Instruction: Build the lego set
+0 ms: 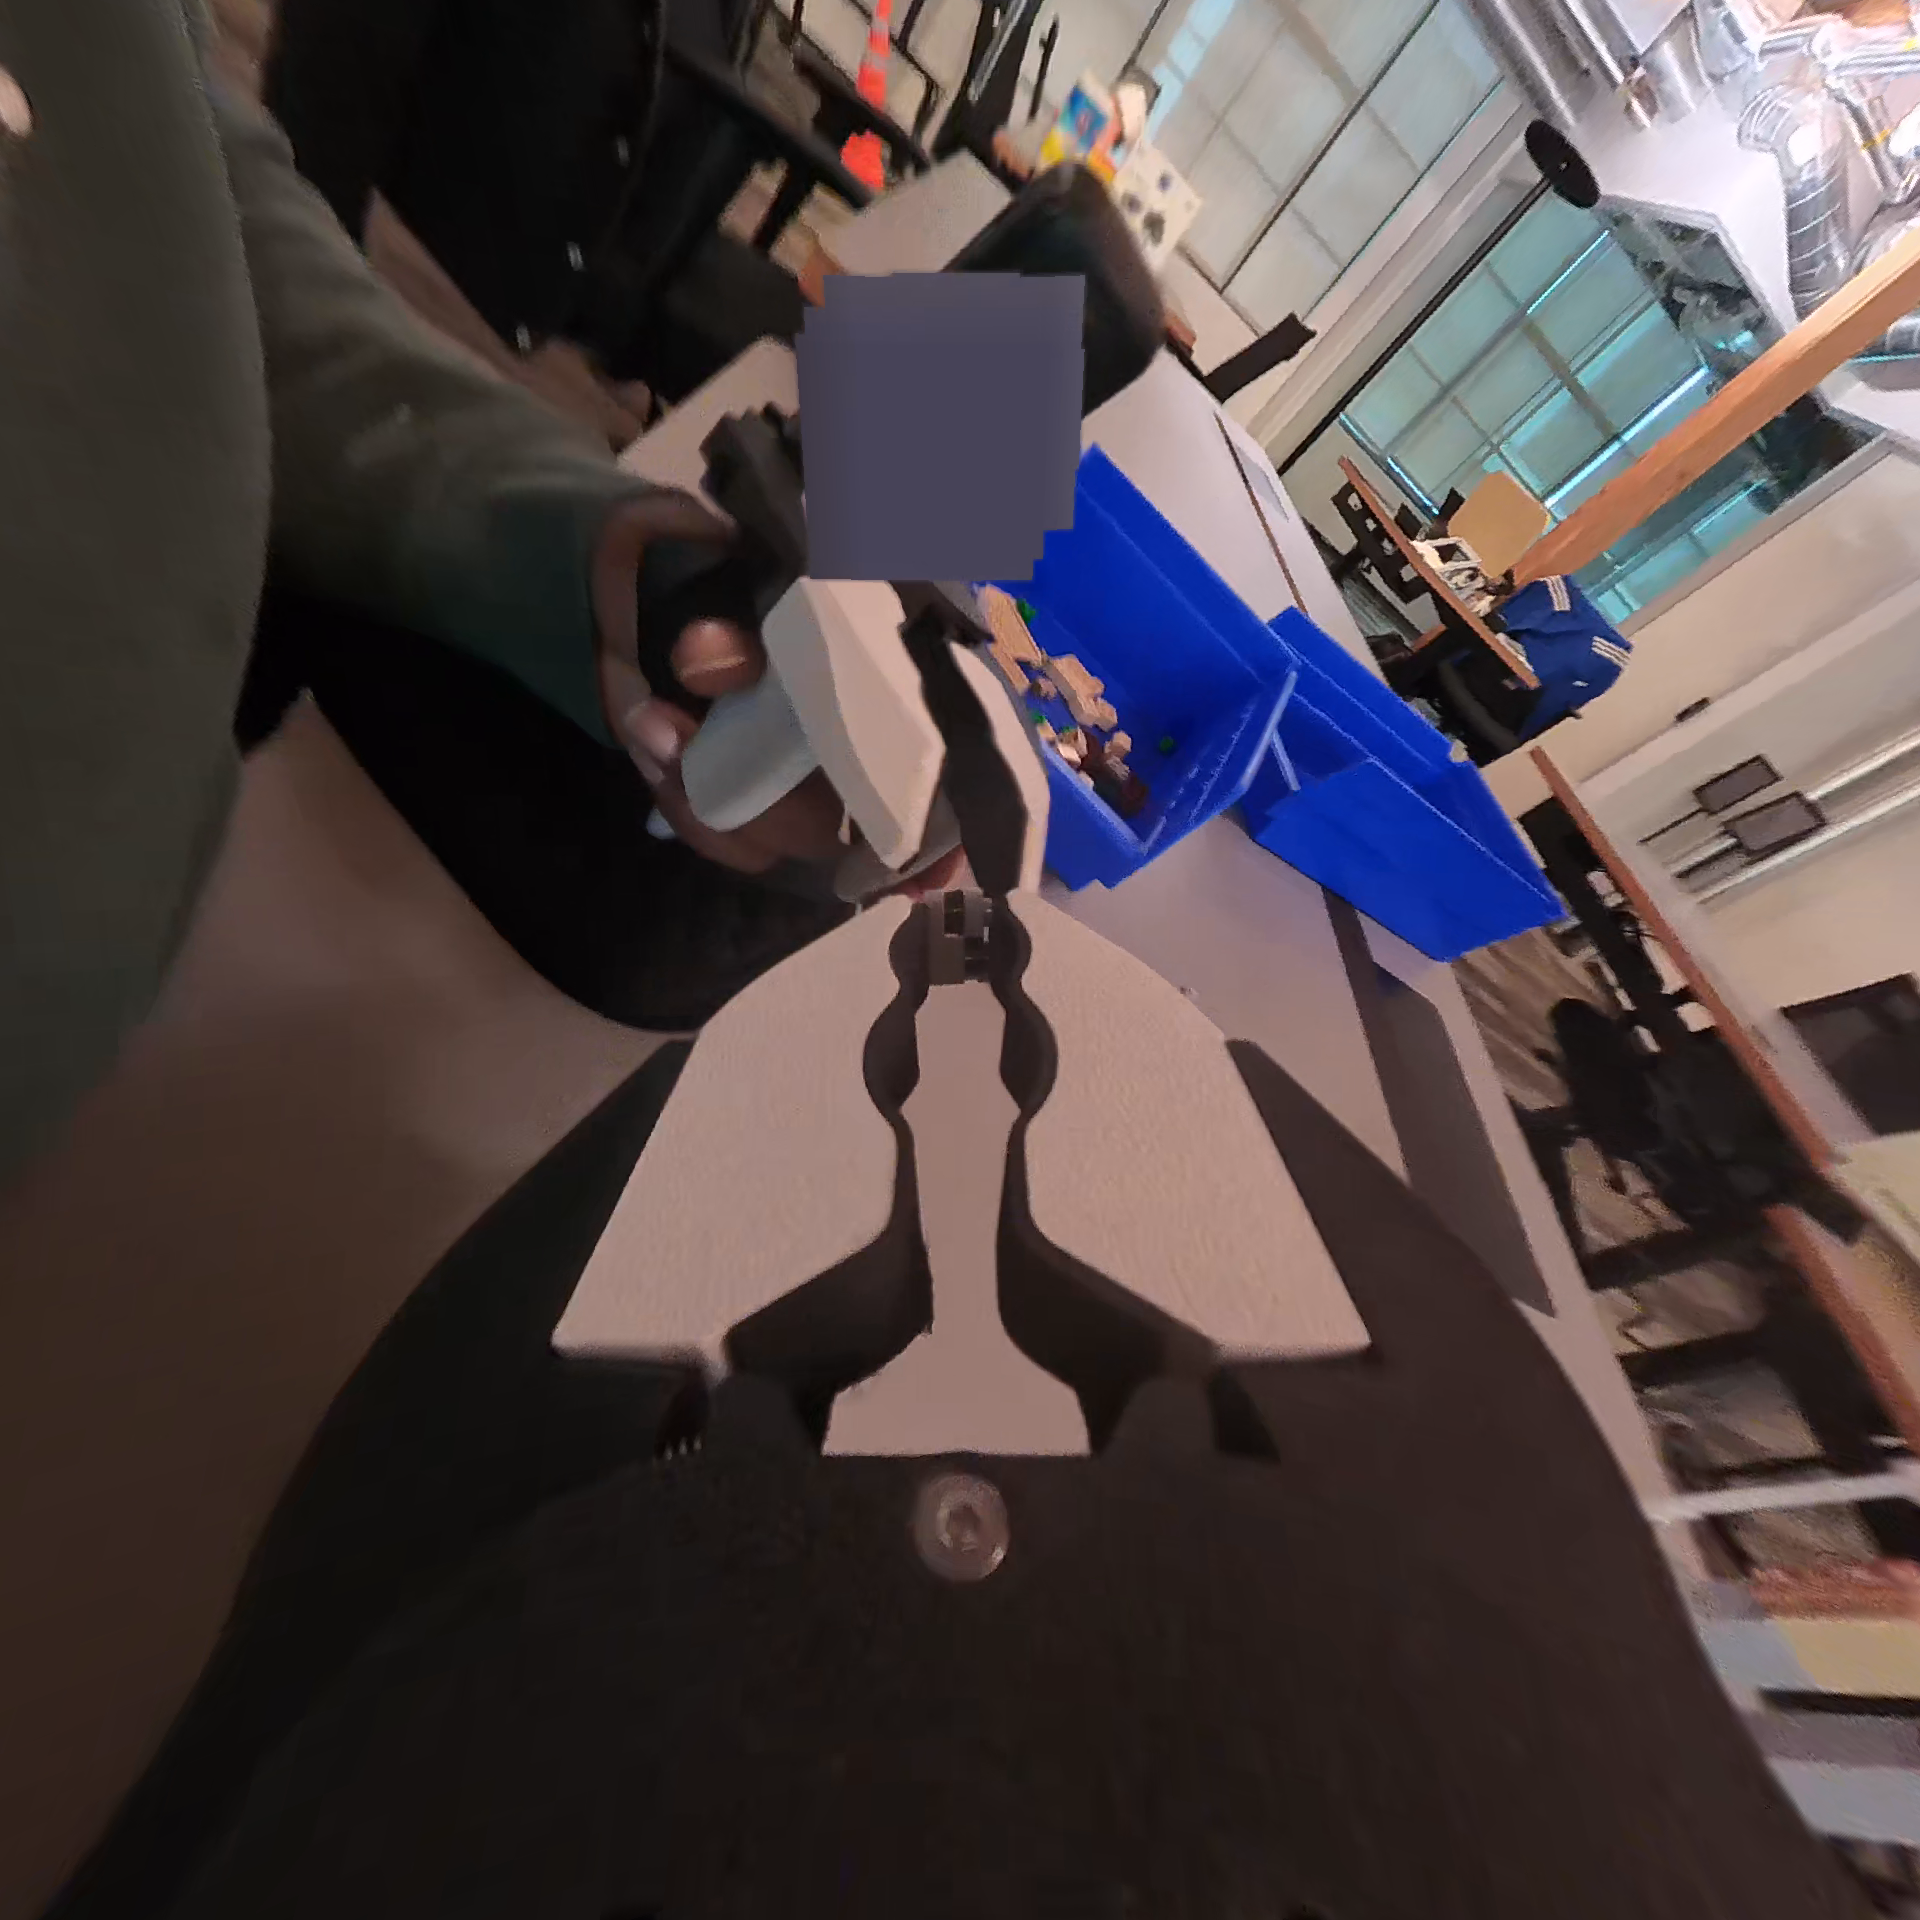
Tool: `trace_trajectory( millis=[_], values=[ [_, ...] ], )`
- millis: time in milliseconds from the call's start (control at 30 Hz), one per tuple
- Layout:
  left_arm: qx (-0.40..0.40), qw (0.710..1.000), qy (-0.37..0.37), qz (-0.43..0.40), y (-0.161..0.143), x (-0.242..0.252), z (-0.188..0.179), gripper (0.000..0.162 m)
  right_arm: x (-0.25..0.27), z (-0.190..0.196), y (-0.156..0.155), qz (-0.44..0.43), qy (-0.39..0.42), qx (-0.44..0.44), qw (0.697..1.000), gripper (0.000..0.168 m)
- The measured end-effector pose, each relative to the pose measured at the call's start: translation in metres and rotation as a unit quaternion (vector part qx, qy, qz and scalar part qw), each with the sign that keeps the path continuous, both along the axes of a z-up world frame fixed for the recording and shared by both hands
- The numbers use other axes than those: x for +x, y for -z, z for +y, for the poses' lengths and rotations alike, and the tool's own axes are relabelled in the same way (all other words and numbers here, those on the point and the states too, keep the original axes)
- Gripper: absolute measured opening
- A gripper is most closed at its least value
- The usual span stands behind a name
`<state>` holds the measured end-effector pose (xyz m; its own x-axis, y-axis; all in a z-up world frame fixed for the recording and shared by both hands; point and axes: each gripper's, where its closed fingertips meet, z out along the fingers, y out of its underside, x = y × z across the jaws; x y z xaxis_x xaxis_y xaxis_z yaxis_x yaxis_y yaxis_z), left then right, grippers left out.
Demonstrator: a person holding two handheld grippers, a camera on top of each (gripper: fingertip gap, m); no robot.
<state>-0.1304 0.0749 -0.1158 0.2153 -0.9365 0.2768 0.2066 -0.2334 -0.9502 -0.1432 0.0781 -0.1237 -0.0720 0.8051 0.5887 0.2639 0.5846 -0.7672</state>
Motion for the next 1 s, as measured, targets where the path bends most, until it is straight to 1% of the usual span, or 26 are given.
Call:
trace_trajectory(
  millis=[133,300,367,433,467,533,633,700,767,867,933,967,1000],
  values=[
    [-0.047,0.999,-0.004,0.018,0.010,0.005,0.007,0.022,0.000,0.005,0.009,-0.041,0.021,0.079,0.996,0.011],
    [-0.074,0.996,-0.016,0.045,0.019,0.007,0.011,0.019,0.001,0.007,0.018,-0.078,0.036,0.166,0.982,0.011],
    [-0.084,0.995,-0.015,0.052,0.022,0.008,0.012,0.018,0.002,0.008,0.021,-0.088,0.041,0.190,0.977,0.011],
    [-0.077,0.995,-0.019,0.063,0.024,0.009,0.011,0.017,0.003,0.008,0.022,-0.088,0.050,0.193,0.976,0.011],
    [-0.070,0.995,-0.021,0.071,0.024,0.009,0.011,0.017,0.004,0.007,0.022,-0.085,0.053,0.181,0.978,0.011],
    [-0.050,0.995,-0.020,0.082,0.025,0.011,0.009,0.014,0.007,0.005,0.023,-0.077,0.054,0.124,0.988,0.011],
    [-0.006,0.995,-0.025,0.098,0.023,0.010,0.005,0.014,0.018,0.002,0.022,-0.067,0.039,-0.009,0.997,0.018],
    [0.032,0.993,-0.024,0.110,0.022,0.012,0.001,0.014,0.025,-0.004,0.021,-0.068,0.015,-0.108,0.992,0.023],
    [0.070,0.990,-0.016,0.121,0.021,0.017,-0.007,0.014,0.031,-0.008,0.022,-0.076,-0.007,-0.183,0.980,0.028],
    [0.126,0.982,-0.006,0.139,0.022,0.026,-0.017,0.014,0.034,-0.018,0.026,-0.092,-0.041,-0.254,0.962,0.031],
    [0.163,0.975,0.001,0.150,0.022,0.032,-0.024,0.014,0.035,-0.025,0.029,-0.098,-0.059,-0.279,0.954,0.031],
    [0.174,0.971,0.002,0.163,0.025,0.034,-0.025,0.014,0.035,-0.027,0.029,-0.099,-0.067,-0.286,0.951,0.030],
    [0.182,0.968,0.003,0.175,0.028,0.036,-0.026,0.014,0.037,-0.030,0.030,-0.100,-0.076,-0.291,0.949,0.023]
  ],
)
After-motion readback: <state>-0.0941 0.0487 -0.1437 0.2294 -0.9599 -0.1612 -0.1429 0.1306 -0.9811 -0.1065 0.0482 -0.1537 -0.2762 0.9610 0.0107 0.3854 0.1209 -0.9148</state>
